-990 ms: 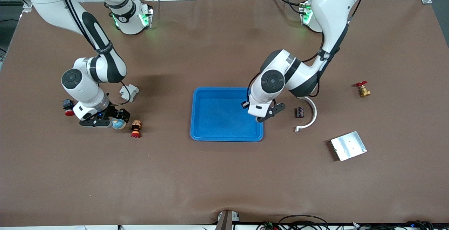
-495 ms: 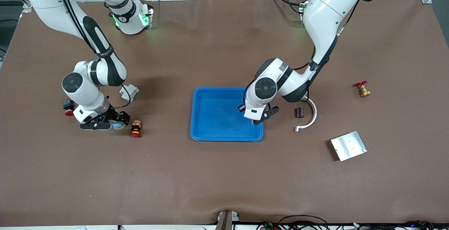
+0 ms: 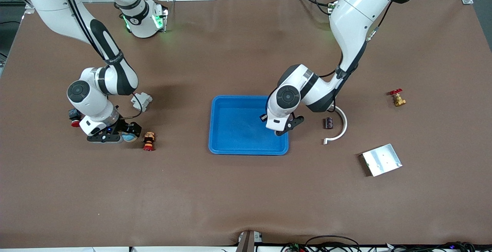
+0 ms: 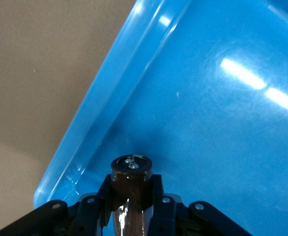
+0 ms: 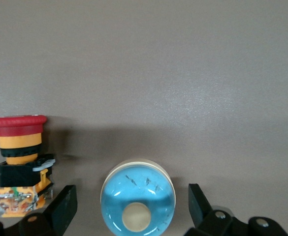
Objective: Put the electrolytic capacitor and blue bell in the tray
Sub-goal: 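Lower the capacitor into the tray and open the left gripper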
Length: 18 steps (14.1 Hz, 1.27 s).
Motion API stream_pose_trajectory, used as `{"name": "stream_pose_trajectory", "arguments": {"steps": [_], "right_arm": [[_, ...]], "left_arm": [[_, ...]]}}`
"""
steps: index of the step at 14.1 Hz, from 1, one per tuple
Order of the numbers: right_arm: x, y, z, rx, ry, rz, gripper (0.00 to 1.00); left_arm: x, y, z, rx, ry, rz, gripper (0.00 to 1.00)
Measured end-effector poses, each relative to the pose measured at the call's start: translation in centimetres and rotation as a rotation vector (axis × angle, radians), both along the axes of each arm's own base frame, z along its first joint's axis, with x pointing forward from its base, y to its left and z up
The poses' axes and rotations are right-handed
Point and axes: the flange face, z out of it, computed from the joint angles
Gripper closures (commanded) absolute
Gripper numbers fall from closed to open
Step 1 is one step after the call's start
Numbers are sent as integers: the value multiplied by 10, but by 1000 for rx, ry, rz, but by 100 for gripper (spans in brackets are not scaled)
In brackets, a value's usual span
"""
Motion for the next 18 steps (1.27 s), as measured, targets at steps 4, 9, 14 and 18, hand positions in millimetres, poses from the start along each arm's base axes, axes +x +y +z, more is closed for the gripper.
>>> {"name": "stream_pose_trajectory", "arguments": {"steps": [4, 9, 14, 18], "right_arm": [[1, 0, -2, 0, 2, 0, 0], [1, 0, -2, -2, 2, 13, 77], [1, -7, -2, -19, 5, 118, 100], [1, -8, -2, -20, 5, 121, 100]], "left_arm": [[-6, 1, -9, 17, 8, -14, 94], [-4, 2, -8, 22, 4, 5, 0], [16, 4, 34, -3, -57, 49, 0], [55, 42, 119, -4, -120, 85, 0]]}}
